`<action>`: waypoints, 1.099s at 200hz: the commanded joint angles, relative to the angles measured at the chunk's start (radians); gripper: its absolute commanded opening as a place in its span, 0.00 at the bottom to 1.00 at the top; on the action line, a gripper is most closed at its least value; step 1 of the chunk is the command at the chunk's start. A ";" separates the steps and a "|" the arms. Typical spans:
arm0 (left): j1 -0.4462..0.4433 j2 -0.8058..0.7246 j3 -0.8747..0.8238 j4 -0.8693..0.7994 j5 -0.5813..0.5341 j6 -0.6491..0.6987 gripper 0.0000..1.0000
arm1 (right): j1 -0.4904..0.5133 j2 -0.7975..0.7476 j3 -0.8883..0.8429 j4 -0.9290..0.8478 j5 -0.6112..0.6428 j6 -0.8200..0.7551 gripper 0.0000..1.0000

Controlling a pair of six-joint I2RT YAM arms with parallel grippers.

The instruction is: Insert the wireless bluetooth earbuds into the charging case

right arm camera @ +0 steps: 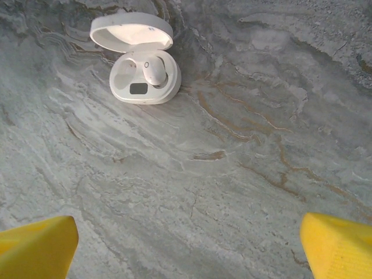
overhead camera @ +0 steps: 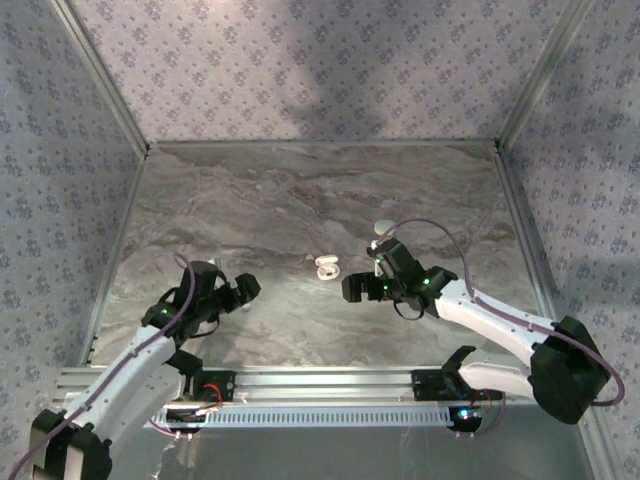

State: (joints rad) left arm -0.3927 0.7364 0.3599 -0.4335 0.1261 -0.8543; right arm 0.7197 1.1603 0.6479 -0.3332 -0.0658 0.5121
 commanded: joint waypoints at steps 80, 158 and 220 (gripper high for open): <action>0.077 0.273 0.034 0.155 0.196 0.071 1.00 | 0.004 0.014 -0.056 0.129 -0.120 -0.166 0.91; 0.077 0.305 0.103 0.167 0.252 0.093 1.00 | 0.006 0.035 -0.057 0.130 -0.094 -0.167 0.89; 0.078 0.205 0.145 0.029 0.155 0.127 1.00 | 0.003 -0.029 -0.110 0.187 -0.007 -0.170 0.90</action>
State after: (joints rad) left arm -0.3141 0.9474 0.4690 -0.3820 0.3004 -0.7662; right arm 0.7189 1.1793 0.5789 -0.1833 -0.1390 0.3641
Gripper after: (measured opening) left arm 0.997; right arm 0.894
